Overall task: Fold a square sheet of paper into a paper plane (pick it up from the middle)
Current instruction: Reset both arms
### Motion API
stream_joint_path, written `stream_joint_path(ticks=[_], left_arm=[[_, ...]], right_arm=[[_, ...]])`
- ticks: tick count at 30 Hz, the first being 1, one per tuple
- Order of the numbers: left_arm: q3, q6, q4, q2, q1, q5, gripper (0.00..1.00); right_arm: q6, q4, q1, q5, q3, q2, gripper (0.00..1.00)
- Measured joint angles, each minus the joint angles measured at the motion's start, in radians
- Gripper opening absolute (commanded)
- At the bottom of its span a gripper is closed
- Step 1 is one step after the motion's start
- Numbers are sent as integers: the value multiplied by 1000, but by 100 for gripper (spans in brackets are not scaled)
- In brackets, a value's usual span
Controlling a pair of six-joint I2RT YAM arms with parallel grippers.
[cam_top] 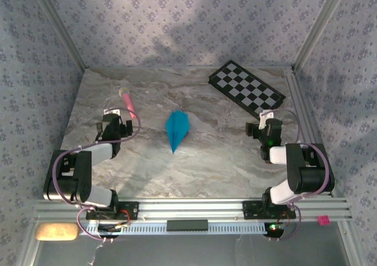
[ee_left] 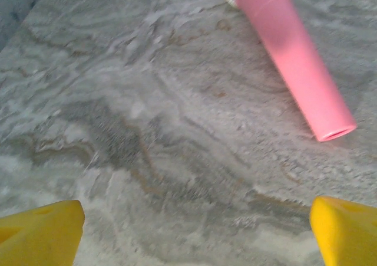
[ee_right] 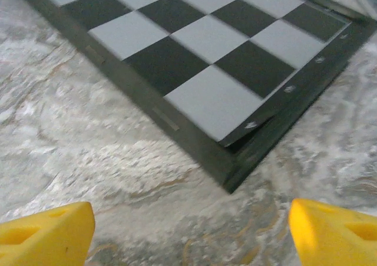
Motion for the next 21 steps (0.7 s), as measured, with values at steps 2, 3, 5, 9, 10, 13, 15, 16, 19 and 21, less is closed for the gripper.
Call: stream_joint_path(ticks=[2,3,5,9,10,13,15,16,19,21], left_arm=[[-24,12,111,18,14,39,98],[-37,17,165,34,24,60,98],[-61,21,262,86,45,97,98],[-64,16,286,115,79,142,100],[-64,16,295,115,84,148,100],[-64,13,310,115,90,158,100],[-64,13,311,115,89,164,100],[-64,13,311,115,88,164,100],[-64,13,313,115,88,166,100],[-64,13,315,115,88,166,100]], right_arm=[[13,6,-3,5,7,6,100],[18,8,-7,10,11,6,100],[22,23,-8,26,13,6,100],[26,34,-2,42,14,6,100],[26,35,-4,42,14,6,100],[26,35,-8,42,14,6,100],[26,35,-8,42,15,6,100],[26,35,-8,42,16,6,100],[26,35,-8,42,16,6,100],[26,35,-8,42,16,6,100]])
